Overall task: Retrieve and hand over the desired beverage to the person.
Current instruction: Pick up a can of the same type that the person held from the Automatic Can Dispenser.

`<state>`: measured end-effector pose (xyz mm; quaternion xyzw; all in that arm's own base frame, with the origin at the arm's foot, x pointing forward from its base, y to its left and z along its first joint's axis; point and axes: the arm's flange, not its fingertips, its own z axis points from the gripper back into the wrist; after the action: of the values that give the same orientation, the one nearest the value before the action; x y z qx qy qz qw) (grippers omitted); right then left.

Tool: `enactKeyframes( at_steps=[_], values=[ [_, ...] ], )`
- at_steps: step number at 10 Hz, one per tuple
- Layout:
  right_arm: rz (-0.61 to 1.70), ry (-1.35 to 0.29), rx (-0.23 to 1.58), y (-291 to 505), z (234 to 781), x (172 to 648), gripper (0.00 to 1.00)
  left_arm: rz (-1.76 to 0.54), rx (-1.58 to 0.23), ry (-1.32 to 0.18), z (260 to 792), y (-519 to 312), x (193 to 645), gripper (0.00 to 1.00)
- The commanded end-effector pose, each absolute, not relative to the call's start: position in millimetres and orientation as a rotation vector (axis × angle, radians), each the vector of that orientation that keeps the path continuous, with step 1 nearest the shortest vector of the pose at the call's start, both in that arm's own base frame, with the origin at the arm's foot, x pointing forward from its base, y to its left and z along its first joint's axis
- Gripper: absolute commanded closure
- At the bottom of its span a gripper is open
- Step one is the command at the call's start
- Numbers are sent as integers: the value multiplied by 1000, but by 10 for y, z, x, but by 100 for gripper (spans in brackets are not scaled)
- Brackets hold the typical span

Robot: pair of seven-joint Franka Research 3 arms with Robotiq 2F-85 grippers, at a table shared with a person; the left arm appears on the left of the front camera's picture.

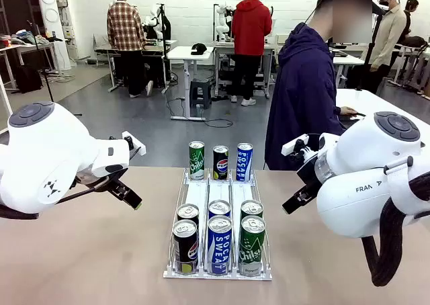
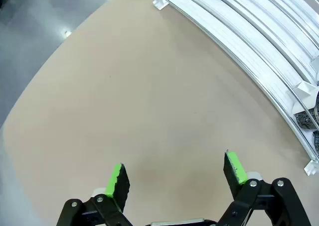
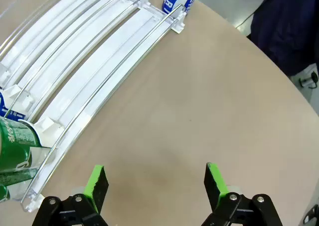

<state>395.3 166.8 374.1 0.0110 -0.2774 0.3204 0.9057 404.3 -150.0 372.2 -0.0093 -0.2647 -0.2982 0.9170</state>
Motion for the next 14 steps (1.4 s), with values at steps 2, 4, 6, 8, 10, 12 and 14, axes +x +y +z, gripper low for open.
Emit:
enactKeyframes(
  at_steps=[2, 4, 6, 8, 10, 12, 14],
  values=[
    [662, -573, 23, 1668, 3740, 3953, 0, -614, -19, -545, 3722, -1501, 4043, 0],
    [662, -573, 23, 1668, 3740, 3953, 0, -614, -19, -545, 3722, -1501, 4043, 0],
    [662, -573, 23, 1668, 3740, 3953, 0, -614, -19, -545, 3722, -1501, 4043, 0],
    [662, -573, 23, 1668, 3740, 3953, 0, -614, -19, -545, 3722, -1501, 4043, 0],
    [662, -573, 23, 1668, 3740, 3953, 0, -614, -19, -545, 3722, -1501, 4043, 0],
    [662, -573, 23, 1668, 3740, 3953, 0, -614, -19, -545, 3722, -1501, 4043, 0],
    [662, -573, 23, 1668, 3740, 3953, 0, -614, -19, -545, 3722, -1501, 4043, 0]
  ],
)
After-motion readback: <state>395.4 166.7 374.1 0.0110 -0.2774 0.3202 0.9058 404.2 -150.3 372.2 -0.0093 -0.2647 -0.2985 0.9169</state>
